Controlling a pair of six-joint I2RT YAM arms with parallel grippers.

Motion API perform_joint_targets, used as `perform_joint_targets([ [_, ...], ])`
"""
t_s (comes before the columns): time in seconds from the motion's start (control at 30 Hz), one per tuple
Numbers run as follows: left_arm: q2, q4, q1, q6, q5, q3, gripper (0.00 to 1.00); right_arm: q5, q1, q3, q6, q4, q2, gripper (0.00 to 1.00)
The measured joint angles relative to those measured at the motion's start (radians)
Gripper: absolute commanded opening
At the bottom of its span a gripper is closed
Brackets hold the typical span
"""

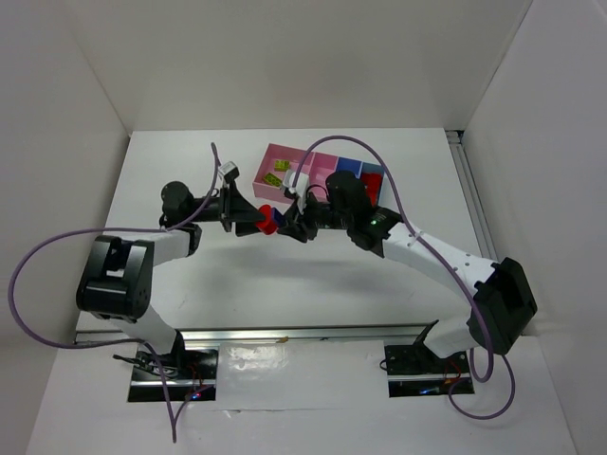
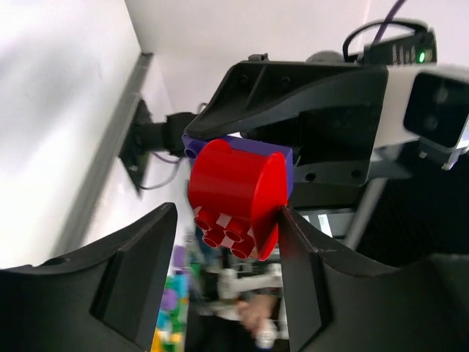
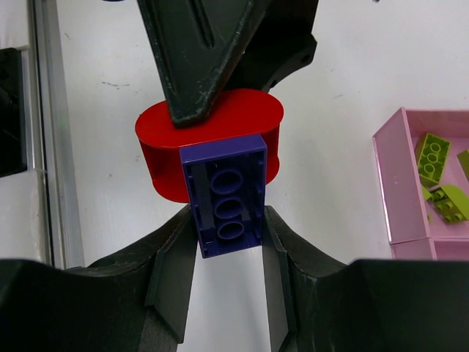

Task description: Sort the legos into containers by color

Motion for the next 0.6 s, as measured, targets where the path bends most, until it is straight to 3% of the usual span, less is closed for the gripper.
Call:
perform_joint_targets([
  [0.2,0.121,0.097,-0.024,-0.226,-0.013,0.006,0.57,0.031,-0.013,-0.001,-0.011,-0.056,0.002,0.16],
  [0.47,0.133,0.124,-0.031,-0.291,-0.019,0.017,0.49,0.039,-0.016,-0.003,-0.015,-0.061,0.002,0.16],
  [0.6,0.135,0.124,-0.032,-0.293,-0.029,0.026,0.74,0.030,-0.016,-0.003,-0.014,-0.054,0.002,0.16],
])
